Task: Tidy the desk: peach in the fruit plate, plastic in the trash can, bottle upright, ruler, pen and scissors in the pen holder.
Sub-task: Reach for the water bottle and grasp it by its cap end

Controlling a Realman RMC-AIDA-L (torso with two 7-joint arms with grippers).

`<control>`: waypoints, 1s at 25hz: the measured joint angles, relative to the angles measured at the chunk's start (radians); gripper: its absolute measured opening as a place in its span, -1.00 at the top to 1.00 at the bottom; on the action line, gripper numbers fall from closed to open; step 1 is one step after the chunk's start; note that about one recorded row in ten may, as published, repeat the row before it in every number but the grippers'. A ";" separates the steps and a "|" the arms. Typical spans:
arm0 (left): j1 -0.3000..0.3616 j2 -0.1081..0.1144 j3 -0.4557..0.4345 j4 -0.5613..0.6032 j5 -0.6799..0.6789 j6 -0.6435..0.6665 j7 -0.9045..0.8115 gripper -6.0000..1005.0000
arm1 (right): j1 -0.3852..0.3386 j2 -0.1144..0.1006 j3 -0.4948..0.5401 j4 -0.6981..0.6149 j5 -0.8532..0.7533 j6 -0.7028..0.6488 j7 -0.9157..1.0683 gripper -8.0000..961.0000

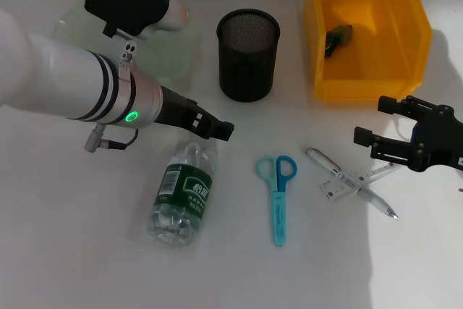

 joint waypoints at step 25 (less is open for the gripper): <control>-0.078 0.000 0.008 -0.199 0.007 -0.110 0.009 -0.56 | 0.039 -0.004 0.000 0.068 -0.003 0.005 0.001 -0.67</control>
